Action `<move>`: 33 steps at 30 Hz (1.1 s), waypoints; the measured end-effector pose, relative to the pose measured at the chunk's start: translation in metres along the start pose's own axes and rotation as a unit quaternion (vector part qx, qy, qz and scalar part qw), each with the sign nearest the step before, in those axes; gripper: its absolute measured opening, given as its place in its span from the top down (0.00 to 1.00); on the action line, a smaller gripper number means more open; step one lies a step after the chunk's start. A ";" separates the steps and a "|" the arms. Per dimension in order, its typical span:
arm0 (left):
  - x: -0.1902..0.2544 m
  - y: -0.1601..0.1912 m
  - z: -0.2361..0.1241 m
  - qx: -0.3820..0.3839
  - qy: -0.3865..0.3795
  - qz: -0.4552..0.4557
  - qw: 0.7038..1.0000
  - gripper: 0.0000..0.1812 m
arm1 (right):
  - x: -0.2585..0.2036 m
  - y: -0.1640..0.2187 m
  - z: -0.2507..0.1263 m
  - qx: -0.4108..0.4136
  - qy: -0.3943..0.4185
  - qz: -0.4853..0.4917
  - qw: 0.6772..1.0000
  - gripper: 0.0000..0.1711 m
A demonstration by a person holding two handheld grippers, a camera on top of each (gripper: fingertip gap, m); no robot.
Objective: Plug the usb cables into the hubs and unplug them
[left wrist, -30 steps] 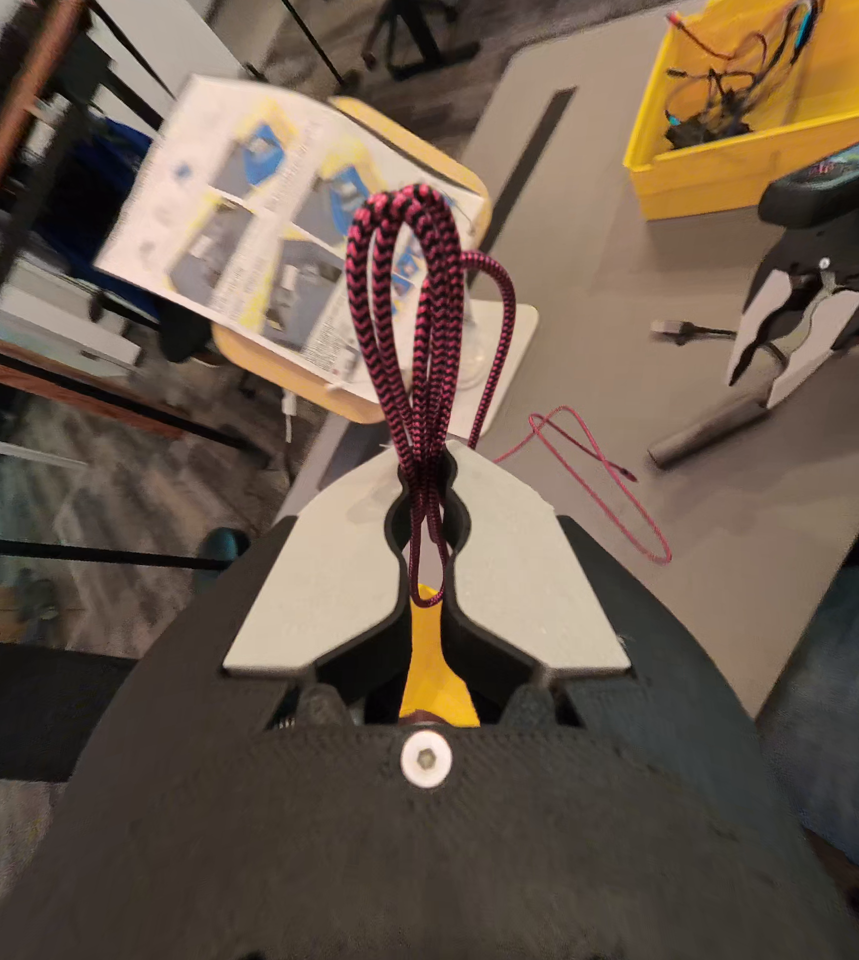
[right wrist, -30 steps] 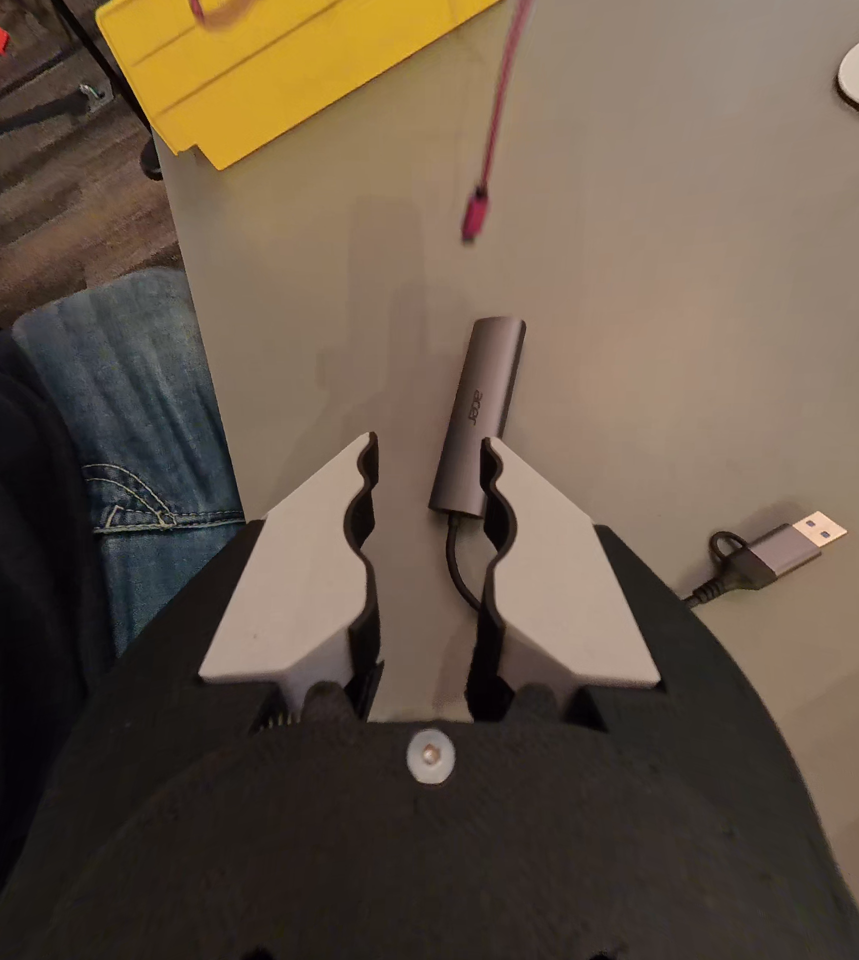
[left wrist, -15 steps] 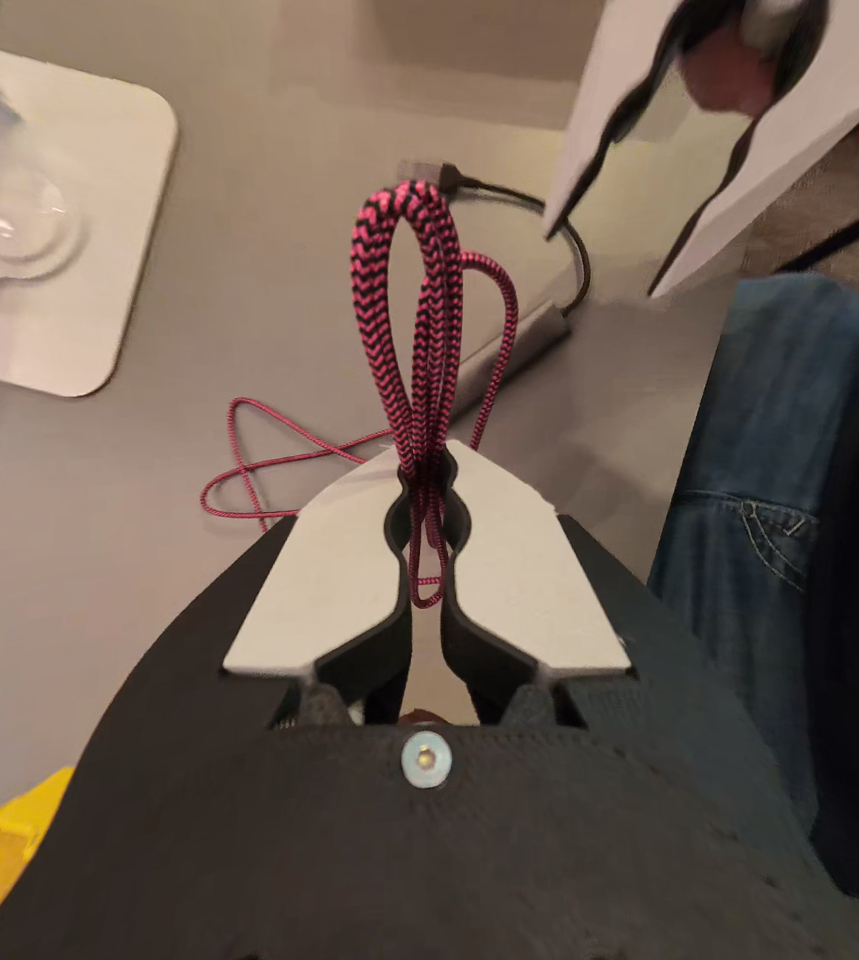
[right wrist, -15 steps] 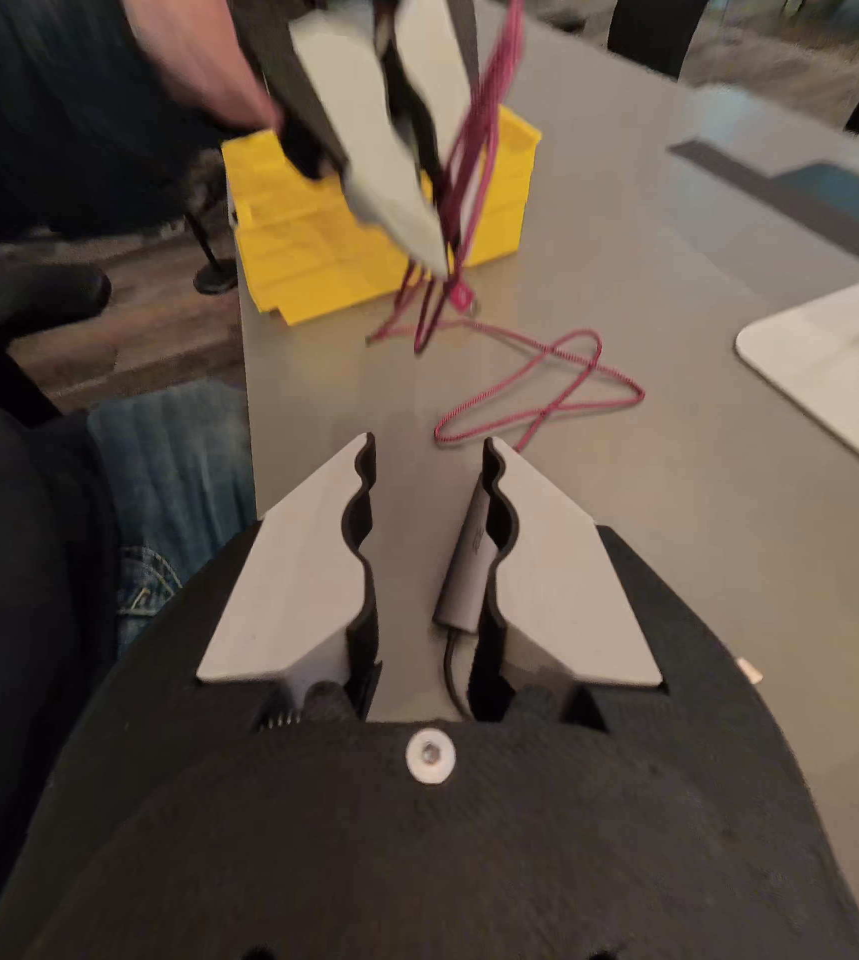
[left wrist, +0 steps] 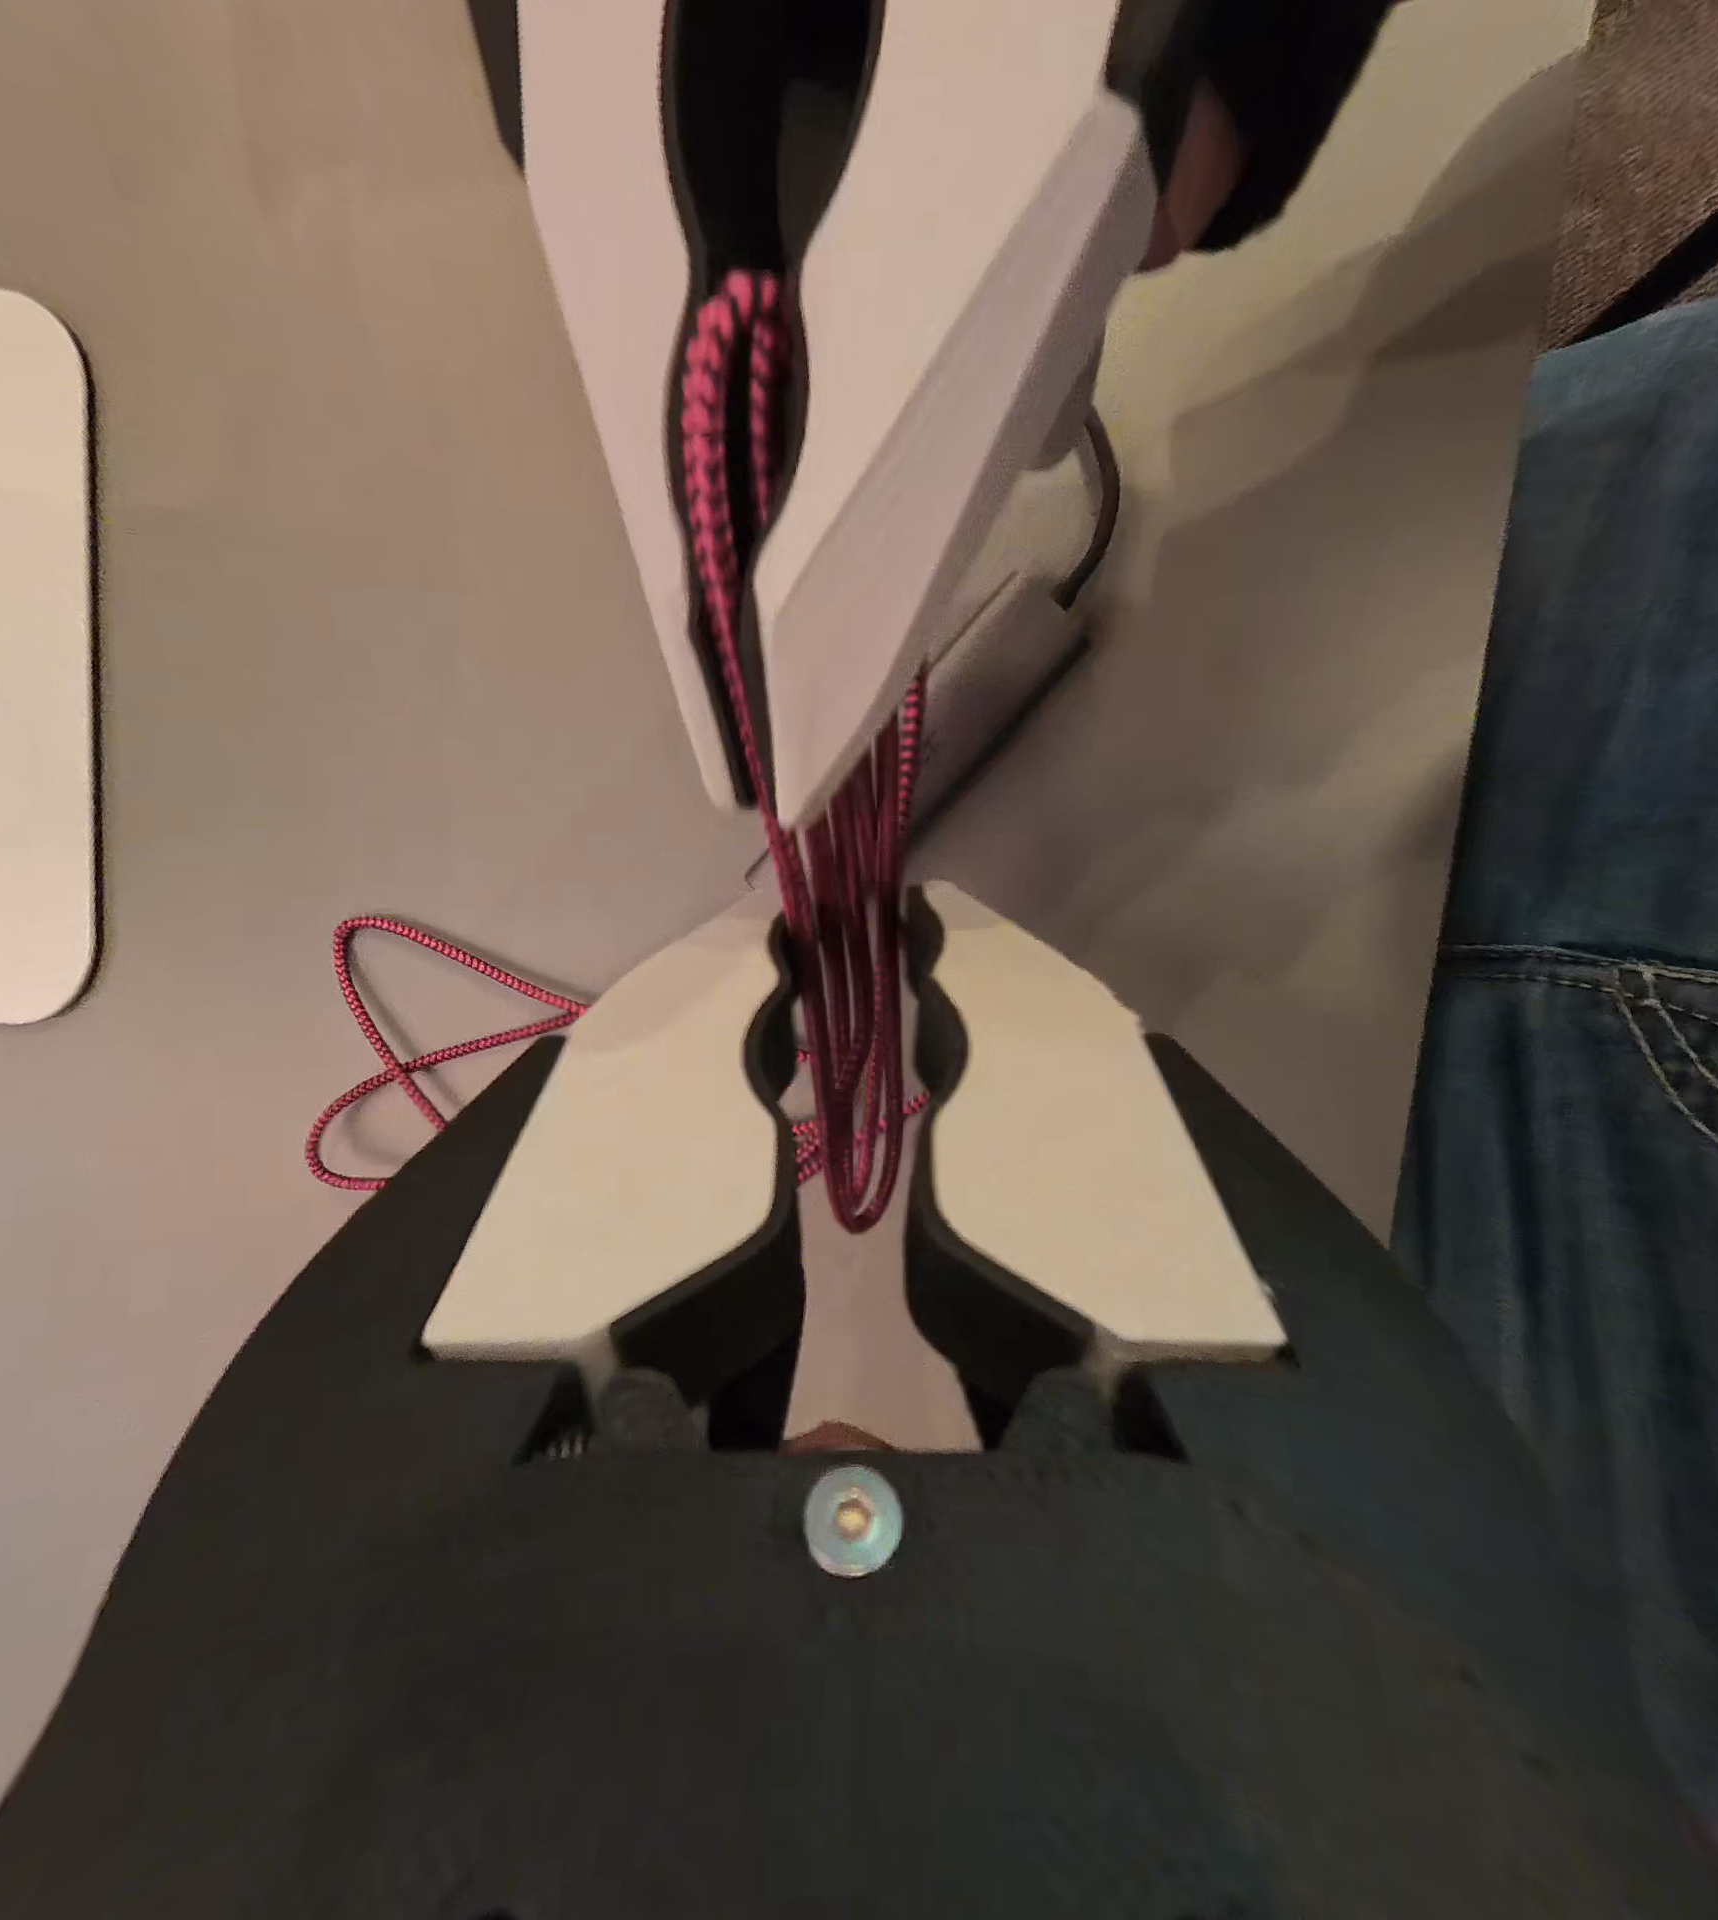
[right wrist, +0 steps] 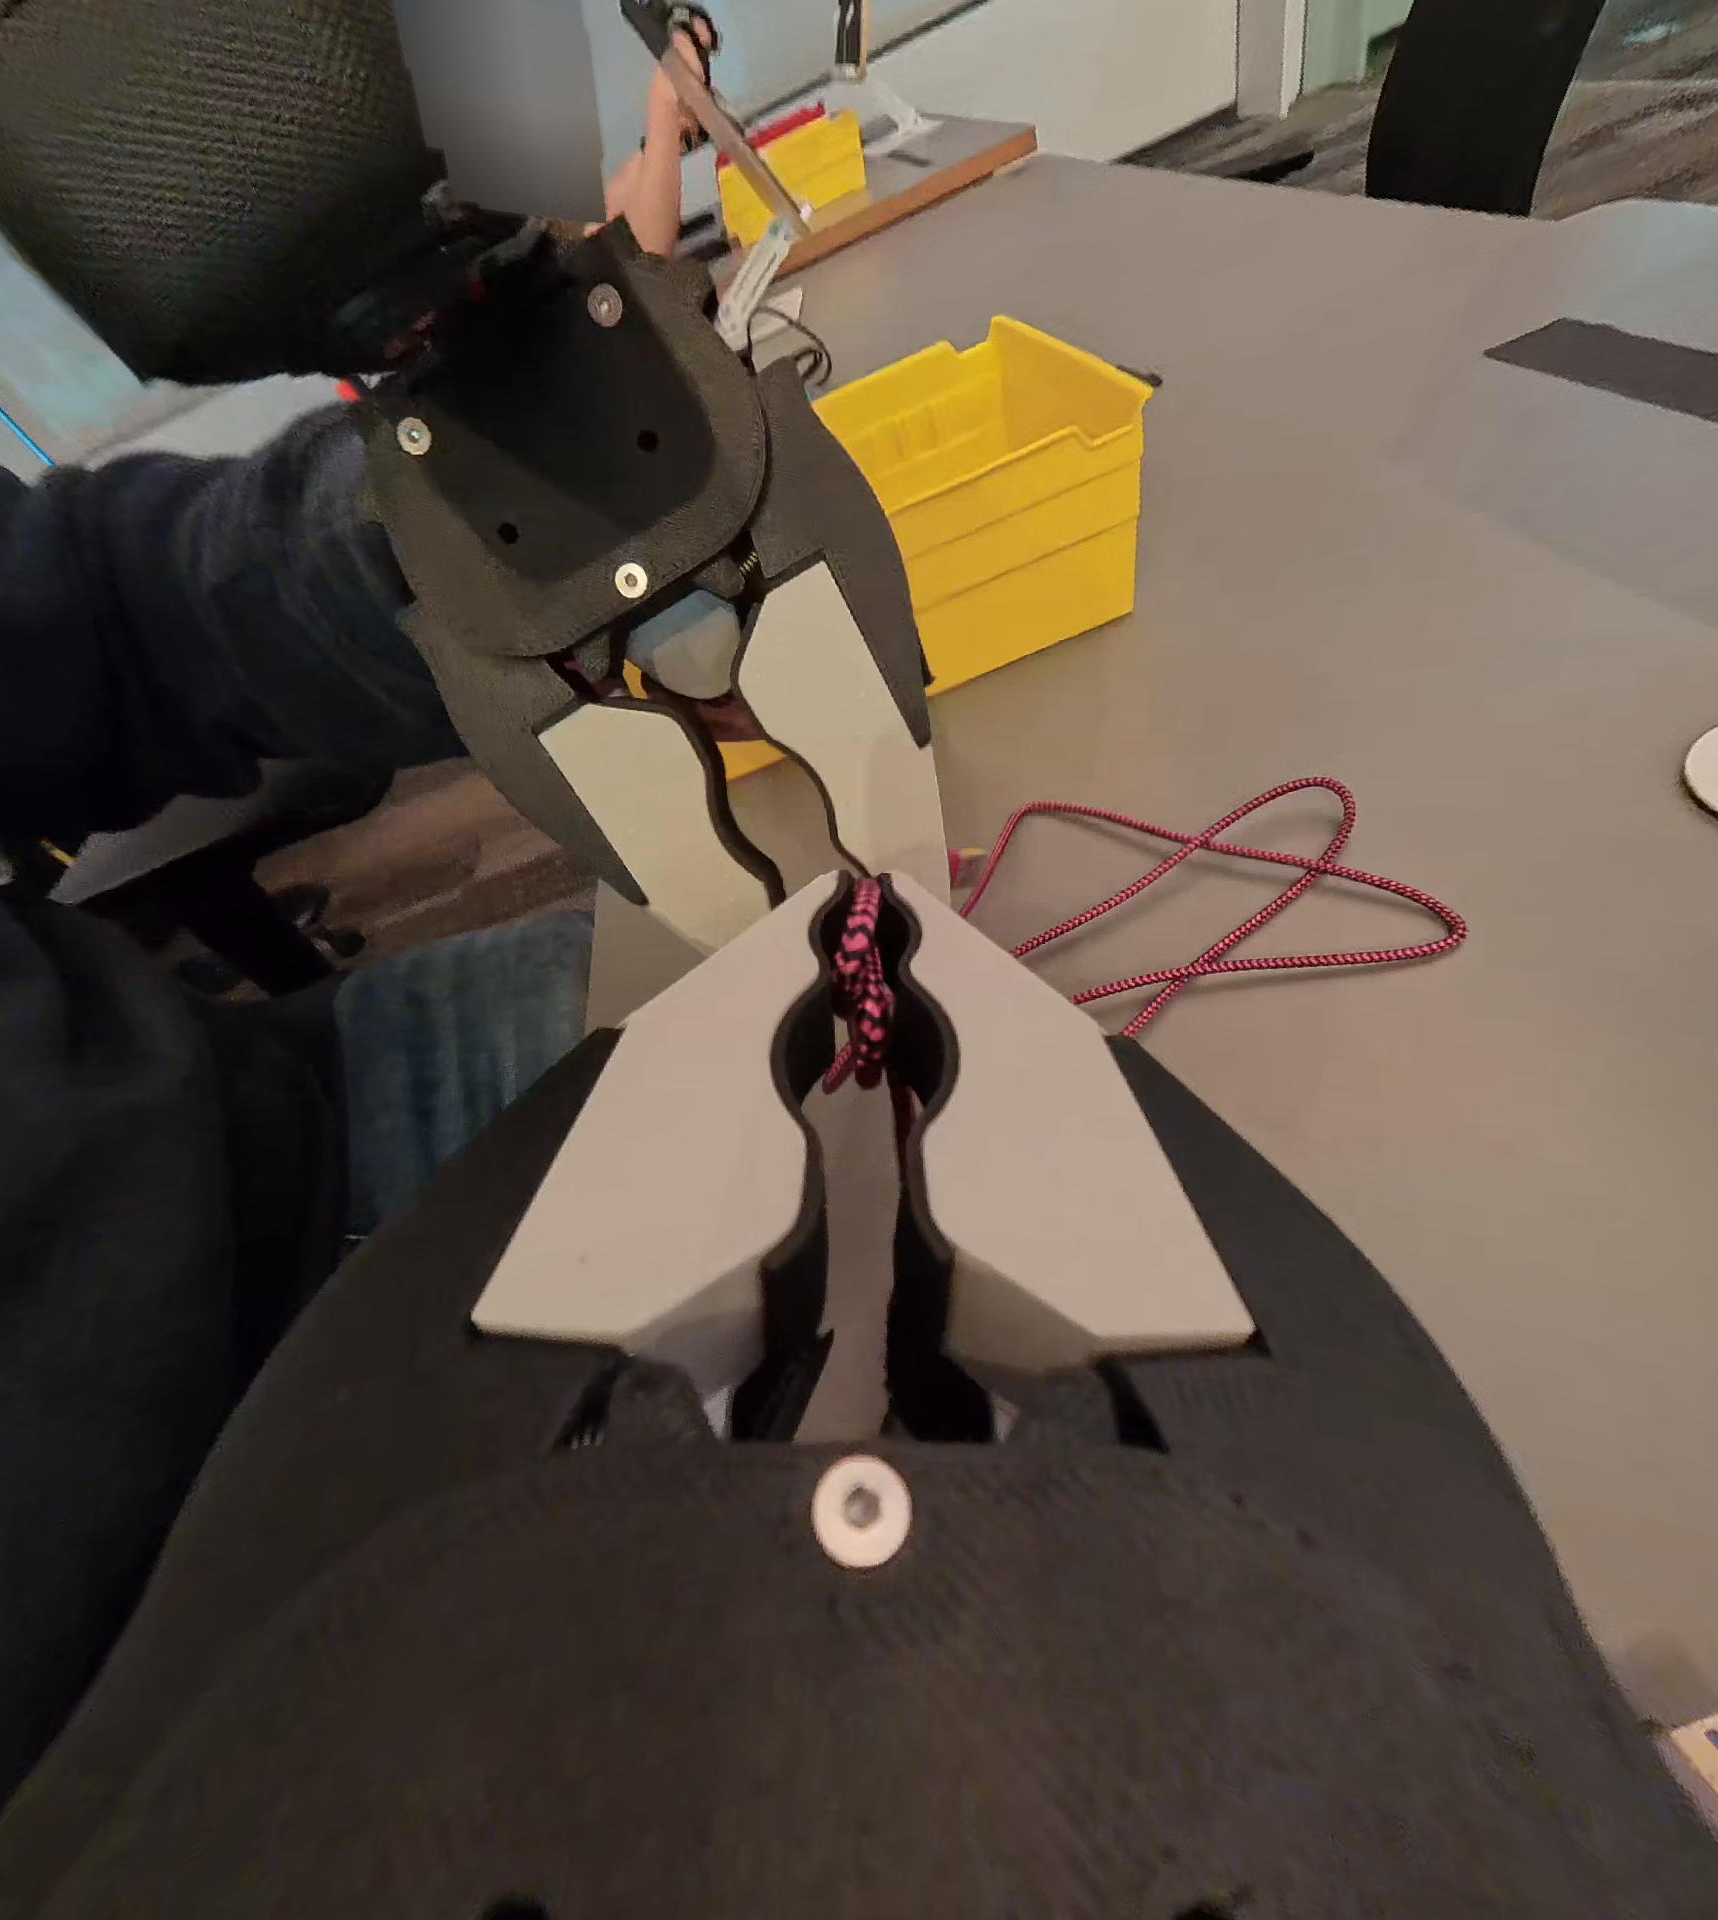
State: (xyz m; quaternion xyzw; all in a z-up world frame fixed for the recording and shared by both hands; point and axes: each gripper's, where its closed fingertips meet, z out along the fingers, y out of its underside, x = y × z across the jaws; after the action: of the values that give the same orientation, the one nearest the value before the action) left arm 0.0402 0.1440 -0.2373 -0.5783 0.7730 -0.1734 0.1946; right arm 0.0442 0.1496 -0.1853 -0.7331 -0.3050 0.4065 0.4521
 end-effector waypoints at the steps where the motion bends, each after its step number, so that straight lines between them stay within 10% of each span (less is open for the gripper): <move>1: 0.000 0.000 -0.004 0.007 0.006 -0.005 1.000 0.86 | 0.000 -0.001 -0.004 0.010 -0.006 0.000 1.000 1.00; 10: -0.006 0.000 -0.046 0.094 0.085 -0.062 0.990 0.79 | -0.031 -0.019 -0.040 0.063 -0.095 -0.104 0.988 1.00; 23: 0.046 0.027 0.010 0.001 0.167 -0.004 0.986 0.80 | -0.061 0.004 -0.049 0.014 -0.156 -0.175 0.972 1.00; 33: 0.063 0.000 -0.004 0.090 0.237 -0.025 0.967 0.98 | -0.042 0.005 -0.062 0.013 -0.124 -0.142 0.982 0.99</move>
State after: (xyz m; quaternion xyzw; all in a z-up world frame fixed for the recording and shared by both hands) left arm 0.0220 0.0836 -0.2408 -0.5198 0.7638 -0.3789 0.0529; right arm 0.0779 0.0876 -0.1599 -0.6202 -0.4545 0.4299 0.4733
